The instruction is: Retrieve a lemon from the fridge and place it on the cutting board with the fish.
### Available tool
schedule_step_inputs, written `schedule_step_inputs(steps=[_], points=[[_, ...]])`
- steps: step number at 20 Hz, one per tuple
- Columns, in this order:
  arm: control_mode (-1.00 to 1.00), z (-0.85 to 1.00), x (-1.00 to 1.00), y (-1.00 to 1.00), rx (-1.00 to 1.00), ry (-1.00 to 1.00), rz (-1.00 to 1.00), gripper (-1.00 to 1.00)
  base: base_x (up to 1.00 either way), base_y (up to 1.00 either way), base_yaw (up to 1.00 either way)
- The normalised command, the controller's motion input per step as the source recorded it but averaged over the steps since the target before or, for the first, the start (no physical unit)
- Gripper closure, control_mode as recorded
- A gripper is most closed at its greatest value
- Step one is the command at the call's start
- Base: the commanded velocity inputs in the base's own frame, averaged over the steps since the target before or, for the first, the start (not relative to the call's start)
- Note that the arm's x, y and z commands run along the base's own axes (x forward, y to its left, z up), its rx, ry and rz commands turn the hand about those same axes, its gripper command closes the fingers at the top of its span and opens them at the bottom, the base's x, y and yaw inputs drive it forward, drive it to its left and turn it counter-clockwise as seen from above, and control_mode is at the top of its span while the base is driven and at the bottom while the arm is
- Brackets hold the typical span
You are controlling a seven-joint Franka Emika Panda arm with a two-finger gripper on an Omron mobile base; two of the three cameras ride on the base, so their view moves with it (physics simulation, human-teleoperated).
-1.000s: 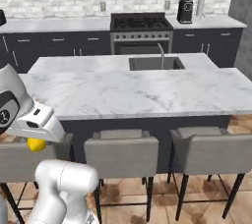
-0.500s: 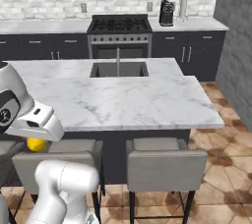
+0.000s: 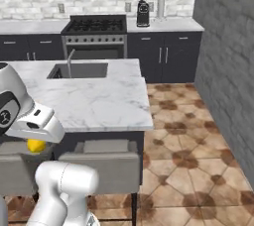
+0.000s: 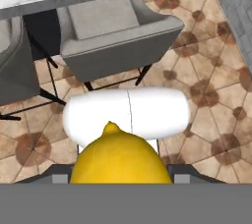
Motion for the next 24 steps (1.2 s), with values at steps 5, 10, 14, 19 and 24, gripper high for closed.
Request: schedule_step_inputs(steps=[5,10,14,19,24], points=[[1.0,0.0,0.0,0.0,0.0,0.0,0.0,1.0,0.44,-1.0,0.01],[1.0,0.0,0.0,0.0,0.0,0.0,0.0,1.0,0.82,-1.0,0.07],[1.0,0.0,0.0,0.0,0.0,0.0,0.0,1.0,0.78,-1.0,0.11],[1.0,0.0,0.0,0.0,0.0,0.0,0.0,1.0,0.17,-1.0,0.2],[1.0,0.0,0.0,0.0,0.0,0.0,0.0,1.0,-0.26,-1.0,0.02]])
